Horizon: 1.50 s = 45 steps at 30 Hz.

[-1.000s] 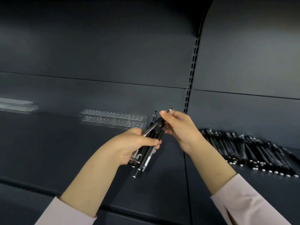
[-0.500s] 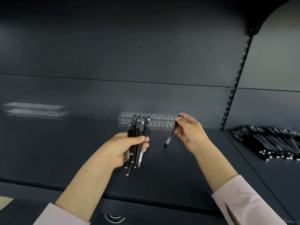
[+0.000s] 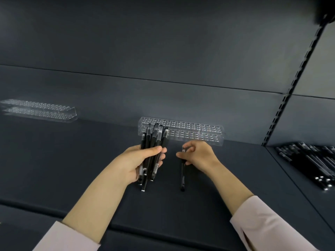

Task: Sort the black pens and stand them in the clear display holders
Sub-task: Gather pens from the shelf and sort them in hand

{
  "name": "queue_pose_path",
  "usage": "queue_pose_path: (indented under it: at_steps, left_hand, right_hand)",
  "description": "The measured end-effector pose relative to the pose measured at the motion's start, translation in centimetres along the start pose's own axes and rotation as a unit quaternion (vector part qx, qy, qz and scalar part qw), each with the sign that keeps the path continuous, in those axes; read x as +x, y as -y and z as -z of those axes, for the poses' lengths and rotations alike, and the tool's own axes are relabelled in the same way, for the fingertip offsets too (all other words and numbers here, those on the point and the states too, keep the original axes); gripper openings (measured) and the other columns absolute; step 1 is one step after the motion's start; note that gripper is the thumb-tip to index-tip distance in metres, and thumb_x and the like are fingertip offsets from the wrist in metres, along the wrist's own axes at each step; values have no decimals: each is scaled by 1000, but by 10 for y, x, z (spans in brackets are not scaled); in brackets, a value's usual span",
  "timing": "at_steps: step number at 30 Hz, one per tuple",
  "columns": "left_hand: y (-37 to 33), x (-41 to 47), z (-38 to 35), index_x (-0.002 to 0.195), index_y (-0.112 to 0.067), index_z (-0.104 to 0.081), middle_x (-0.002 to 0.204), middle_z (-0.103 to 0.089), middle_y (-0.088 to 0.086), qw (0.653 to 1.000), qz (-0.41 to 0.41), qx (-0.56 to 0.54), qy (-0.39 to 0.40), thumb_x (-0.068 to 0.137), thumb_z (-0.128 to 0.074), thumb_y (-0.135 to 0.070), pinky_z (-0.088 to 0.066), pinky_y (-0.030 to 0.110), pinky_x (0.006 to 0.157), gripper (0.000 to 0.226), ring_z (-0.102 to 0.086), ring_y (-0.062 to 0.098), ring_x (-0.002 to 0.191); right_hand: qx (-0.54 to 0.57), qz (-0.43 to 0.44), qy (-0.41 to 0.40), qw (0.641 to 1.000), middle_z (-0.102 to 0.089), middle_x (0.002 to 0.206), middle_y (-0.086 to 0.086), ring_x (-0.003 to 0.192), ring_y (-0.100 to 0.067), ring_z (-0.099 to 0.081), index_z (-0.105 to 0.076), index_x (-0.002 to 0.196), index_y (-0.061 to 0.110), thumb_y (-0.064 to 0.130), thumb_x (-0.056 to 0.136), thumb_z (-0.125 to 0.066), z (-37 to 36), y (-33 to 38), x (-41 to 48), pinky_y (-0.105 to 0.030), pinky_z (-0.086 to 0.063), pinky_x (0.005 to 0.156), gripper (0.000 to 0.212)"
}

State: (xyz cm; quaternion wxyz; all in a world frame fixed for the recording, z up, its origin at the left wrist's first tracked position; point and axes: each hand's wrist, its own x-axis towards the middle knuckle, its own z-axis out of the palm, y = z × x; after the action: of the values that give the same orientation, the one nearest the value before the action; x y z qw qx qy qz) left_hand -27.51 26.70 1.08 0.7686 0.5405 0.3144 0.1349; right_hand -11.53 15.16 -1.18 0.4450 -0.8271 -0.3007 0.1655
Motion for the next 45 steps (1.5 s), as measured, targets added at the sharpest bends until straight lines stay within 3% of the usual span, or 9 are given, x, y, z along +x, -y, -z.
queue_pose_path:
  at_steps: [6,12,17,21,26,32,35,38,45]
  left_hand:
    - [-7,3,-10,96,-15,-77,76,-75,-6,997,6,74,8,85,-73,-21,-53,25,53,13,-67,13,71]
    - [-14,12,-29,99,-14,-76,87,-76,0,994,-5,101,48,83,-75,-20,-57,31,60,17,-71,16,73]
    - [-12,19,-29,97,-13,-75,83,-75,2,996,-3,82,34,83,-75,-20,-57,28,57,16,-71,15,67]
    - [-12,24,-16,102,0,-71,90,-77,7,1000,-5,-15,15,88,-68,-10,-57,21,57,17,-72,11,69]
    - [-12,28,-9,103,6,-69,100,-76,12,998,-15,-63,15,90,-63,1,-61,25,69,15,-74,17,86]
    - [-9,23,-13,102,6,-69,101,-75,14,997,-22,-75,22,89,-62,4,-60,23,71,15,-73,19,91]
    - [-8,22,-13,102,7,-68,98,-75,17,995,-15,-96,9,87,-65,4,-60,23,70,15,-74,20,87]
    - [-10,18,-13,99,1,-69,92,-76,15,998,-4,-67,0,86,-68,0,-58,20,57,13,-75,16,73]
    - [-12,4,1,105,1,-70,87,-76,14,998,-28,-54,11,84,-71,-1,-59,23,59,21,-75,19,74]
  right_hand:
    - [58,46,-59,995,-63,84,1,72,-12,-58,-68,95,15,36,93,-59,4,5,2,-26,-52,66,23]
    - [366,9,77,927,-61,72,-1,63,-11,-60,-64,100,11,15,92,-63,10,22,-3,-21,-45,59,9]
    - [483,-12,23,875,-61,73,-2,63,-11,-58,-61,93,9,5,89,-64,15,20,2,-20,-52,61,7]
    - [370,-34,-70,926,-63,82,-4,66,-12,-58,-60,110,13,10,89,-67,18,10,11,-25,-54,72,23]
    - [186,-45,-5,981,-66,87,-4,64,-10,-60,-56,129,12,12,86,-68,6,5,4,-20,-55,61,44]
    - [36,-1,-7,999,-64,81,2,57,-7,-61,-59,127,14,21,85,-73,-3,2,-4,-4,-42,50,45]
    - [4,6,-11,1000,-64,84,4,57,-7,-63,-63,116,15,25,84,-73,-2,3,-6,-8,-46,55,35]
    - [68,4,-47,997,-65,84,0,60,-11,-65,-68,102,9,30,89,-66,-1,7,-6,-24,-58,67,25]
    - [345,-23,53,937,-62,71,-1,63,-9,-56,-67,88,8,16,89,-66,-11,57,-10,-18,-52,60,8]
